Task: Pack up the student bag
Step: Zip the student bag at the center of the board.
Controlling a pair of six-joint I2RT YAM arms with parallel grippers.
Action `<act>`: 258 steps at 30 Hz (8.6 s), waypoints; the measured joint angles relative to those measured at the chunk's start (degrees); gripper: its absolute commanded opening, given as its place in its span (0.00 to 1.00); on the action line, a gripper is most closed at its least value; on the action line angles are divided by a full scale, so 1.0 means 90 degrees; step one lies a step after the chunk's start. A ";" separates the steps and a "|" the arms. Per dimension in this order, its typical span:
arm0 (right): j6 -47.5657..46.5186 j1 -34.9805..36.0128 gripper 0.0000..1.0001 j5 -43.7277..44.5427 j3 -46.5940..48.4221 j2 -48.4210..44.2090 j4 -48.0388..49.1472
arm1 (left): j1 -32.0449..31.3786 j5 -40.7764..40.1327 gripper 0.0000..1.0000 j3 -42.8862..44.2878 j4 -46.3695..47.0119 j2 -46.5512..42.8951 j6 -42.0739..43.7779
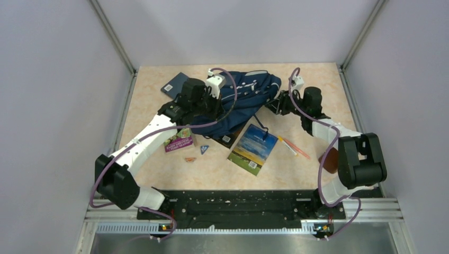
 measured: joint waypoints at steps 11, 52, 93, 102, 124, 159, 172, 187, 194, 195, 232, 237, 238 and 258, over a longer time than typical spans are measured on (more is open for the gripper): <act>-0.0311 0.0299 0.21 -0.0036 0.0223 0.0209 -0.0124 | 0.0005 0.0010 0.00 0.0000 -0.0010 0.0000 0.0002; -0.1010 0.2159 0.00 0.3524 0.0840 -0.0903 -0.3308 | -0.0024 -0.0058 0.00 -0.0012 -0.0112 -0.0022 -0.0141; 0.0291 0.3886 0.00 0.3070 0.2280 -0.0539 -0.4675 | 0.0058 -0.0287 0.00 -0.0036 -0.0386 -0.0022 -0.0092; 0.0658 0.4248 0.08 0.3164 0.2390 -0.0257 -0.4532 | 0.0061 -0.0345 0.00 -0.0075 -0.0525 -0.0024 0.0058; 0.0163 0.3538 0.84 0.4537 0.1535 -0.2679 -0.4595 | -0.0068 -0.0061 0.00 -0.0143 -0.0435 -0.0415 0.1328; -0.4260 0.2562 0.39 0.1894 0.0355 -0.1389 -0.1870 | -0.0036 0.0367 0.00 -0.0250 -0.0719 -0.0702 0.1892; -0.3832 0.2727 0.00 0.2773 0.2042 -0.0816 -0.3599 | -0.0505 -0.0410 0.61 -0.0629 0.0049 -0.1039 0.1940; -0.1134 0.3791 0.00 0.5440 0.2693 -0.0610 -0.4541 | -0.0840 -0.0712 0.71 -0.1637 0.2256 -0.3215 0.1010; -0.0563 0.4017 0.00 0.5651 0.3009 -0.0321 -0.4748 | -0.1600 -0.1319 0.71 -0.2773 0.2727 -0.2885 0.0527; -0.0517 0.4036 0.00 0.5656 0.3016 -0.0294 -0.4753 | -0.1693 -0.1409 0.71 -0.2851 0.2766 -0.2846 0.0498; -0.0109 0.4090 0.00 0.5450 0.2880 -0.0243 -0.4639 | -0.2076 -0.4257 0.03 -0.2837 0.3463 -0.1464 0.1292; -0.0107 0.4090 0.00 0.5425 0.2844 -0.0245 -0.4571 | -0.2040 -0.4177 0.00 -0.2795 0.3415 -0.1418 0.1185; -0.0107 0.4090 0.00 0.5425 0.2841 -0.0245 -0.4561 | -0.2030 -0.4153 0.00 -0.2790 0.3412 -0.1418 0.1146; -0.0172 0.4121 0.00 0.5370 0.2450 -0.0420 -0.4114 | -0.1591 -0.3674 0.00 -0.2181 0.2042 -0.1528 -0.1309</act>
